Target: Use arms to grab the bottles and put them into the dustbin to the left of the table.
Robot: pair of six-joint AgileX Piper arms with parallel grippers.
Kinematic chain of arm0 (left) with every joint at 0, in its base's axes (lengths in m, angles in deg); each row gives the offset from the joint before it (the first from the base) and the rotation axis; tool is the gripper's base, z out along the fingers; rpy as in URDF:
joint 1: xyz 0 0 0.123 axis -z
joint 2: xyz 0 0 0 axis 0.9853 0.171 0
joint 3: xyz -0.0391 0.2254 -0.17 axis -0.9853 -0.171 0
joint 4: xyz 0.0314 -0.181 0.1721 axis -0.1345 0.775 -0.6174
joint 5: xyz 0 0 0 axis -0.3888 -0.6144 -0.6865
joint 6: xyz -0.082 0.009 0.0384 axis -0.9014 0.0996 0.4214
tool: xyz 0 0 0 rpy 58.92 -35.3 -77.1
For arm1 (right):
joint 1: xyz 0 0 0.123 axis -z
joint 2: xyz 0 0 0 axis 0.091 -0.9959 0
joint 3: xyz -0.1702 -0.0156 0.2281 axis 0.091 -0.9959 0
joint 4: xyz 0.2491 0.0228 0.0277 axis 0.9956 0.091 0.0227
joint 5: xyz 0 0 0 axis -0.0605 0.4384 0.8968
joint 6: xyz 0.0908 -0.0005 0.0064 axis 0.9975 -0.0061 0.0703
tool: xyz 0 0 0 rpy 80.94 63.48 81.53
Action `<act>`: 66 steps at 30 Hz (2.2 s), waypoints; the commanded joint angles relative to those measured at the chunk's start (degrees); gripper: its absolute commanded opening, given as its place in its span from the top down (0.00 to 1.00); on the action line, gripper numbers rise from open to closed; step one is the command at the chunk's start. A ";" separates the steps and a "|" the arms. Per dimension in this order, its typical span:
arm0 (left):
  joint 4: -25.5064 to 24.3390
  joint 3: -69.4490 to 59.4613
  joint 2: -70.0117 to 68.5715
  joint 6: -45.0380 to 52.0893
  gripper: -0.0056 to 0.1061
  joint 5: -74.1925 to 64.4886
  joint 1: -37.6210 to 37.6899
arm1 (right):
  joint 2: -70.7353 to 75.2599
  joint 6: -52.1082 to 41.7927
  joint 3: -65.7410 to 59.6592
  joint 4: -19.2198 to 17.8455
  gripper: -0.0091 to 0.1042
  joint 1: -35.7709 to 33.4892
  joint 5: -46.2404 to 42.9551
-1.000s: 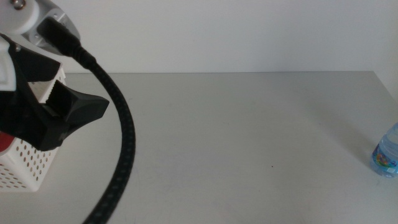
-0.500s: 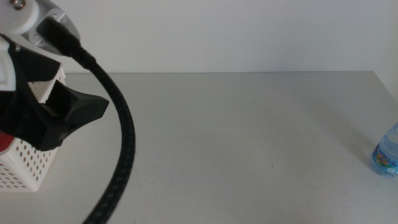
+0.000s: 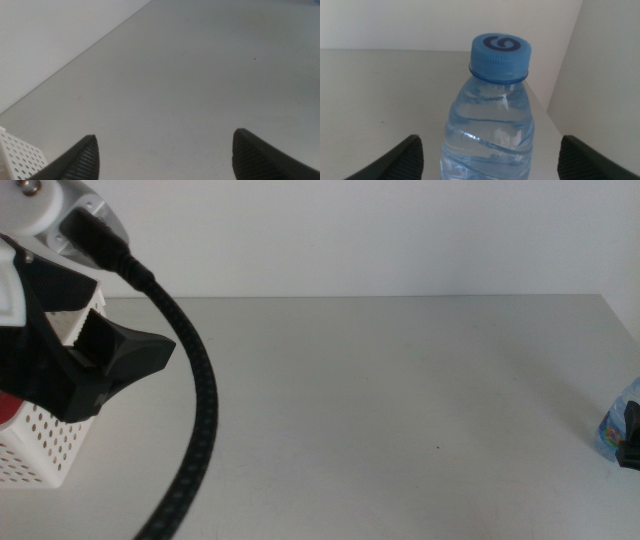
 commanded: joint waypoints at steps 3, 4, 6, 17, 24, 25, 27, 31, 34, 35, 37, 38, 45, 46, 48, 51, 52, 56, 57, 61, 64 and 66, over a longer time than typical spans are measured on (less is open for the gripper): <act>0.20 1.61 -0.52 -0.26 0.16 3.46 0.43 | -0.37 -0.05 2.68 1.65 0.17 0.30 -11.50; 0.20 1.61 -0.52 -0.26 0.16 3.46 0.43 | -0.70 -0.05 3.03 2.09 0.17 0.30 -11.50; 0.20 1.61 -0.52 -0.25 0.16 3.41 0.43 | -1.53 -0.05 3.81 2.92 0.17 0.30 -11.50; 0.20 1.61 -0.52 -0.25 0.16 3.41 0.43 | -9.97 -0.05 8.31 3.52 0.17 0.30 -11.32; 0.20 1.61 -0.52 -0.18 0.16 3.41 0.43 | -15.24 -0.05 12.81 3.52 0.18 0.30 -11.32; 0.20 1.61 -0.52 -0.18 0.16 3.41 0.43 | -15.94 -0.05 13.23 3.52 0.19 0.30 -11.32; 0.20 1.61 -0.52 -0.18 0.16 3.41 0.43 | -16.98 -0.05 13.63 3.52 0.28 0.30 -11.32; 0.20 1.61 -0.52 -0.18 0.16 3.41 0.43 | -17.52 0.21 13.57 2.79 0.67 0.24 -10.75; 0.20 1.61 -0.52 -0.22 0.16 3.41 0.43 | -17.21 1.94 13.68 -0.24 0.93 -1.14 -11.62; 0.20 1.61 -0.52 -0.22 0.16 3.41 0.43 | -16.77 2.42 14.22 -1.08 0.93 -2.56 -11.53; 0.20 1.61 -0.52 -0.22 0.16 3.41 0.43 | -15.67 3.29 15.61 -3.08 0.93 -5.90 -11.41; 0.20 1.61 -0.52 -0.22 0.16 3.41 0.43 | -14.93 3.85 16.77 -4.40 0.93 -8.04 -11.06; 0.20 1.61 -0.52 -0.22 0.16 3.41 0.43 | -13.88 15.74 34.11 -17.76 0.93 -23.61 -0.69; 0.20 1.61 -0.52 -0.22 0.16 3.41 0.43 | -14.62 17.30 36.95 -19.67 0.93 -25.19 2.22; 0.20 1.61 -0.52 -0.22 0.16 3.41 0.43 | -17.13 19.30 44.03 -25.12 0.93 -28.63 9.61; 0.20 1.61 -0.52 -0.22 0.16 3.41 0.43 | -21.16 19.92 52.29 -31.28 0.93 -32.59 15.29; 0.20 1.61 -0.52 -0.22 0.16 3.41 0.43 | -22.40 19.98 54.39 -32.77 0.93 -33.55 15.99; 0.20 1.61 -0.52 -0.22 0.16 3.41 0.43 | -26.28 21.64 59.19 -34.42 0.93 -36.56 16.14; 0.20 1.61 -0.52 -0.22 0.16 3.41 0.43 | -27.17 22.16 59.71 -34.32 0.93 -36.94 16.14; 0.15 1.61 -0.52 -0.22 0.16 3.34 0.43 | -29.68 22.71 59.84 -34.05 0.93 -36.97 15.04; 0.15 1.61 -0.52 -0.22 0.16 3.40 0.43 | -30.83 24.20 59.65 -34.05 0.93 -37.41 13.86; 0.15 1.61 -0.52 -0.22 0.16 3.40 0.43 | -31.23 24.61 59.65 -34.05 0.93 -37.58 13.77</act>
